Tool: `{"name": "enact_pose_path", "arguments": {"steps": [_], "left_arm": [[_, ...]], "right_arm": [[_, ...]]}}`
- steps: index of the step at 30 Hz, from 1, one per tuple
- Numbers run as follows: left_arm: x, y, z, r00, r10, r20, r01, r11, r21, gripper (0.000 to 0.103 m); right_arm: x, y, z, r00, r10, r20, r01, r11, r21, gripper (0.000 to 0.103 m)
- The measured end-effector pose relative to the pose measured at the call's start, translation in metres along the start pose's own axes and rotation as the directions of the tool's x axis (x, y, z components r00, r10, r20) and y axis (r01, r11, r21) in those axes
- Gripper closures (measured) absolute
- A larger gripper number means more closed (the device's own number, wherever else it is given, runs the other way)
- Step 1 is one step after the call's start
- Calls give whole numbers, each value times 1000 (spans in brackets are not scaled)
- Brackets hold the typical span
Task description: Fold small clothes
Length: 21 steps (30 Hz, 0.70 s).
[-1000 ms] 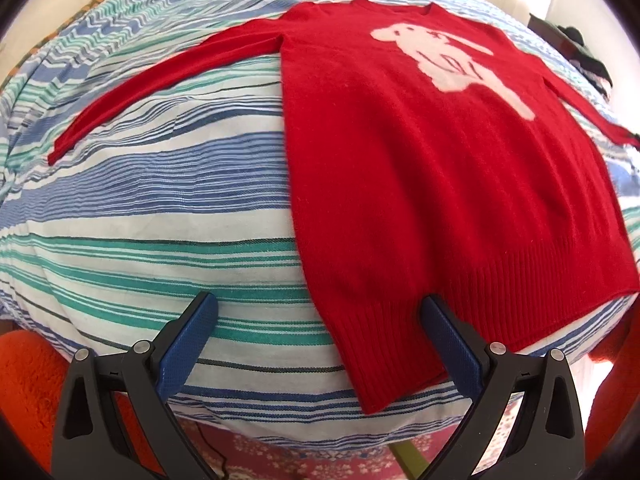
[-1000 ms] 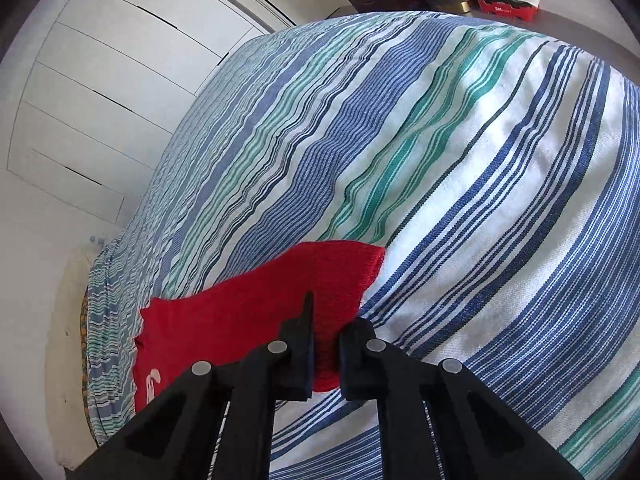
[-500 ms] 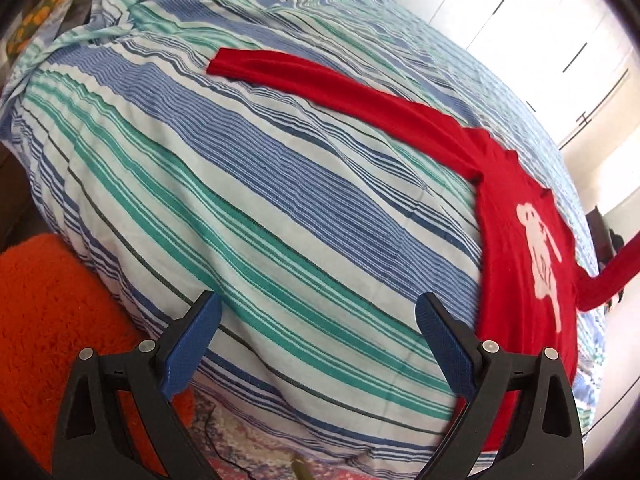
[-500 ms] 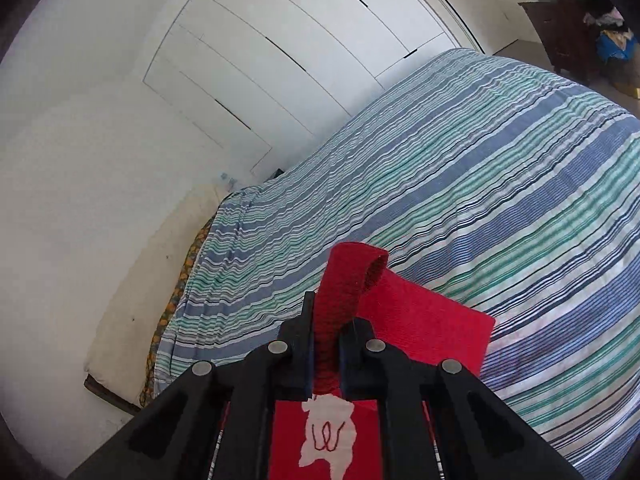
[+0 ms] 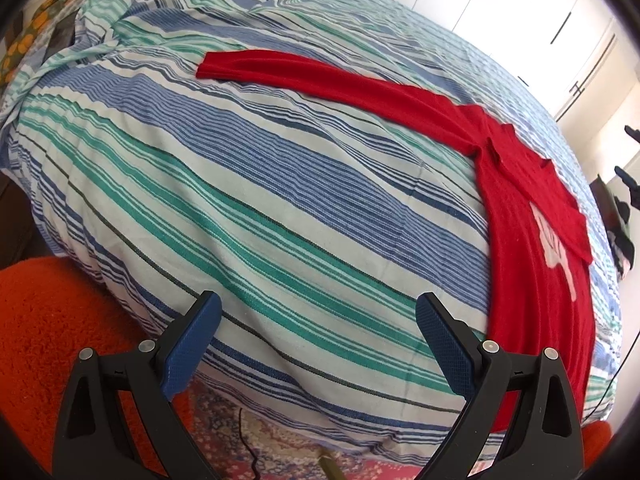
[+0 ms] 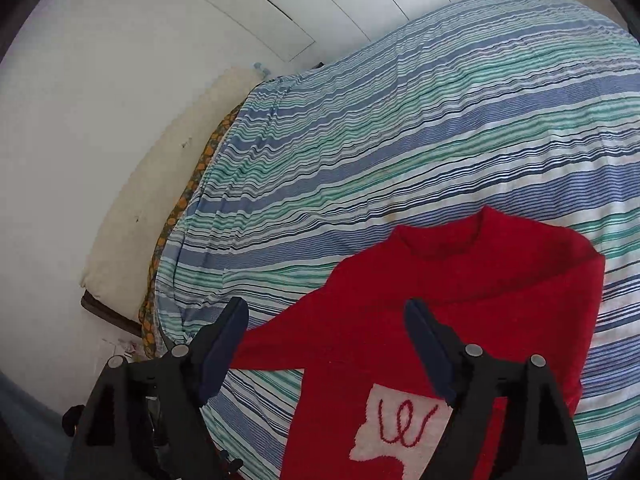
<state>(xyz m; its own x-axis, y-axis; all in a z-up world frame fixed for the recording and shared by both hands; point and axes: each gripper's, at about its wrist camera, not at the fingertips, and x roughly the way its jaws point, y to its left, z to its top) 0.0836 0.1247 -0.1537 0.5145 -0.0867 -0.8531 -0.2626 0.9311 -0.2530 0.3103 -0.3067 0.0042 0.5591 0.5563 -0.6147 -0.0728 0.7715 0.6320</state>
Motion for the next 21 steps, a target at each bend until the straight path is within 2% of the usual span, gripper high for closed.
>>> {"name": "enact_pose_path", "arguments": {"steps": [3, 6, 8, 9, 10, 11, 12, 14, 15, 17, 19, 21], "left_arm": [[6, -4, 2, 1000, 11, -10, -11, 1000, 7, 5], [10, -9, 1, 1000, 24, -17, -24, 1000, 19, 5], [12, -13, 0, 999, 36, -21, -36, 999, 35, 5], [12, -14, -1, 999, 44, -22, -43, 998, 44, 5], [13, -16, -2, 998, 51, -23, -50, 997, 51, 5], [14, -16, -2, 998, 56, -24, -55, 997, 57, 5], [13, -16, -3, 998, 58, -24, -56, 997, 61, 5], [13, -16, -3, 998, 57, -23, -56, 996, 66, 4], [14, -16, -3, 998, 57, -24, -56, 996, 67, 4], [16, -17, -1, 998, 57, -29, -55, 996, 65, 4], [19, -17, 0, 998, 59, -35, -57, 997, 57, 4], [20, -18, -1, 997, 67, -36, -65, 996, 54, 4]], "right_arm": [[-10, -41, -2, 998, -60, -10, 61, 995, 85, 24], [-4, -84, -20, 995, -66, -76, 77, 985, 156, 25], [7, -117, -37, 988, -97, -123, 121, 971, 207, 27], [13, -134, -47, 976, -151, -155, 183, 958, 219, 30], [18, -153, -57, 945, -259, -197, 299, 930, 211, 33], [18, -169, -65, 902, -366, -230, 412, 889, 199, 46], [14, -180, -69, 869, -436, -233, 481, 856, 189, 47], [-6, -182, -69, 885, -441, -148, 464, 862, 205, 46], [-14, -176, -67, 900, -423, -108, 436, 877, 200, 46], [-25, -152, -60, 940, -334, -63, 340, 930, 143, 46], [-22, -130, -60, 969, -238, -65, 243, 966, 83, 46], [-9, -118, -63, 982, -159, -101, 167, 984, 69, 45]]}}
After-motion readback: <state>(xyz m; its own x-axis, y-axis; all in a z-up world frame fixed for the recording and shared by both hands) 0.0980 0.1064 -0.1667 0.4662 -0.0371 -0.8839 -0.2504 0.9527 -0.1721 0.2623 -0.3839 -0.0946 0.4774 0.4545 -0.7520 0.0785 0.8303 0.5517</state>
